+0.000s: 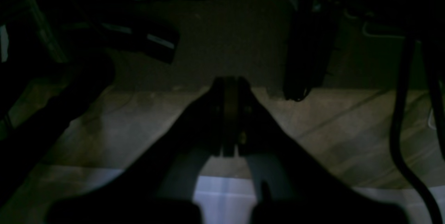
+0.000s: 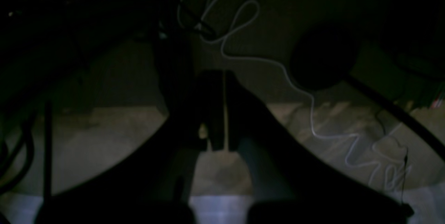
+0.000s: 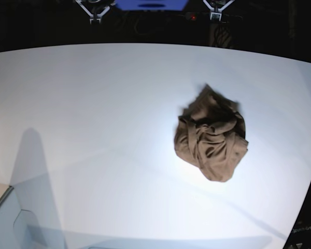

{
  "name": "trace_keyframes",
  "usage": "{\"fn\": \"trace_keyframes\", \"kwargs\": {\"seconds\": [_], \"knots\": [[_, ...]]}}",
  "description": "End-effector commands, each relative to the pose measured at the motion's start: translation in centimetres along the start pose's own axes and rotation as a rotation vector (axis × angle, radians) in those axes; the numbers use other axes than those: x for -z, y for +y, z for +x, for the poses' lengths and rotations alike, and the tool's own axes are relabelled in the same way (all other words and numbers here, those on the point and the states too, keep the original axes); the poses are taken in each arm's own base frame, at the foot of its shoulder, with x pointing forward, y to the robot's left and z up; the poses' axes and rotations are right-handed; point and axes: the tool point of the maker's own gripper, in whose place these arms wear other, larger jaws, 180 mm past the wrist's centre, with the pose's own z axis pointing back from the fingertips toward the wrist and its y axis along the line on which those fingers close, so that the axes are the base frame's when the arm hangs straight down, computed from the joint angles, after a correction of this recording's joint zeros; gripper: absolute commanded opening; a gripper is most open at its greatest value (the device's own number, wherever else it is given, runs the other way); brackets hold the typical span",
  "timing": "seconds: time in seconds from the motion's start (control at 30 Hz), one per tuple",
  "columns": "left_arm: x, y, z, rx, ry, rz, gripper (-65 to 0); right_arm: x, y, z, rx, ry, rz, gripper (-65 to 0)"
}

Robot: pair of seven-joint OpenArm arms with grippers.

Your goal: Layout the t-shirt on the table in an organized manner, then fold the t-shirt properly

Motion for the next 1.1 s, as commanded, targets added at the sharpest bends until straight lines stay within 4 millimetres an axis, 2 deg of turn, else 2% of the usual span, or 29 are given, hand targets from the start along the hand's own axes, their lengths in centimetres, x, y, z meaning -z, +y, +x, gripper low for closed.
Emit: {"fn": "trace_keyframes", "kwargs": {"seconds": [0.0, 0.1, 0.23, 0.4, 0.5, 0.67, 0.83, 0.97, 1.07], "knots": [[-0.3, 0.2, -0.4, 0.002, -0.005, 0.004, -64.9, -0.4, -0.2, 0.1, 0.003, -0.023, 0.005, -65.0], [-1.3, 0.9, -0.6, 0.012, -0.041, 0.012, -64.9, -2.2, -0.3, 1.7, 0.001, -0.118, 0.004, -65.0], [-4.5, 1.4, 0.6, -0.039, -0.166, 0.000, -64.9, -7.2, -0.5, 4.9, -0.013, -0.292, 0.005, -65.0], [-11.2, 3.9, 3.7, -0.142, -0.351, -0.044, -64.9, -13.1, -2.1, 9.3, -0.062, -0.474, -0.014, -65.0], [-14.7, 4.7, 6.2, -0.152, -0.439, -0.086, -64.9, -15.4, -2.6, 11.2, -0.085, -0.544, -0.019, -65.0], [-19.1, 5.4, 9.9, -0.149, -0.560, -0.127, -64.9, -19.0, -2.6, 14.8, -0.110, -0.623, -0.020, -65.0], [-22.5, 8.5, 13.3, -0.252, -0.705, -0.038, -64.9, -22.2, -1.7, 18.5, -0.109, -0.704, -0.008, -65.0], [-24.1, 11.0, 14.4, -0.336, -0.780, 0.041, -64.9, -24.2, 0.7, 22.4, -0.074, -0.797, 0.043, -65.0], [-25.7, 11.8, 16.0, -0.352, -0.846, 0.064, -64.6, -24.9, 3.0, 25.2, -0.050, -0.839, 0.097, -65.0]]}}
